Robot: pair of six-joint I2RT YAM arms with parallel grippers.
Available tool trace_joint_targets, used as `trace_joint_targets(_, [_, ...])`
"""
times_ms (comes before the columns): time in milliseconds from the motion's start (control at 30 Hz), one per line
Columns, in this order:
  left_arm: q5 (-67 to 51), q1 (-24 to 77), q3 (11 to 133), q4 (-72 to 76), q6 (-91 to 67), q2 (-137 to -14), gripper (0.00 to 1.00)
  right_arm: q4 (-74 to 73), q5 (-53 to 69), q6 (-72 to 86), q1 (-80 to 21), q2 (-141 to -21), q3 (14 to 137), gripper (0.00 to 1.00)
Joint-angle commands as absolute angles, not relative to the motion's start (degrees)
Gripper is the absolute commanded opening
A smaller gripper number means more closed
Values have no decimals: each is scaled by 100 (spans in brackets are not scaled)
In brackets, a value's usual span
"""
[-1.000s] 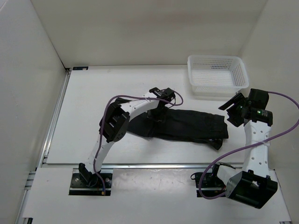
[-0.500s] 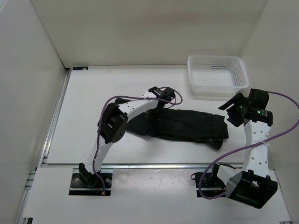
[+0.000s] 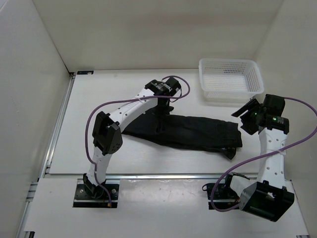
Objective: Fold and stack the trousers
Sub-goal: Fold the trousers
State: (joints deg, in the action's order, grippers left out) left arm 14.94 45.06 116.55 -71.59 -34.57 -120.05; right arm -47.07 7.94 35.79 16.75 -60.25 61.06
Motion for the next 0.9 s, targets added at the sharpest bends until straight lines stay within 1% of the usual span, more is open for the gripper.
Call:
trace_joint_targets(0, [1099,4544,11839,-7110,-3542,-11934,10,-4746,914,3498,1652,-5924,6100,75])
trace_joint_targets(200, [800,4807,11689,-6847,-3603,-12015,10,-4746,914,3498,1652,-5924,6100,75])
trace_joint_targets(567, [677,4808,11689,-6574,-3929,-12392,10,-4746,861,3498,1652,-5924,6100,75])
trace_joint_targets(600, [625,4808,11637,-6574,-3929,-12445,13,-4746,861,3498,1652,-5924,6100,75])
trace_joint_targets(633, [485,4808,11637,-6574,-3842,-12498,20,-4746,861,3498,1652,-5924,6100,75])
trace_joint_targets(667, [414,4808,11585,-6574,-3841,-12559,29,-4746,861,3498,1652,-5924,6100,75])
trace_joint_targets(700, [326,4808,11584,-6574,-3763,-12560,42,-4746,861,3498,1652,-5924,6100,75])
trace_joint_targets(733, [195,4808,11584,-6574,-3701,-12560,58,-4746,861,3498,1652,-5924,6100,75])
trace_joint_targets(767, [141,4808,11654,-6574,-3700,-12560,78,-4746,861,3498,1652,-5924,6100,75])
trace_joint_targets(800, [141,4808,11724,-6635,-3587,-12560,80,-4746,861,3498,1652,-5924,6100,75])
trace_joint_targets(833, [271,4808,11846,-6836,-3586,-12473,87,-4746,861,3498,1652,-5924,6100,75])
trace_joint_targets(867, [351,4808,12117,-6951,-3429,-12419,87,-4746,861,3498,1652,-5976,6100,75])
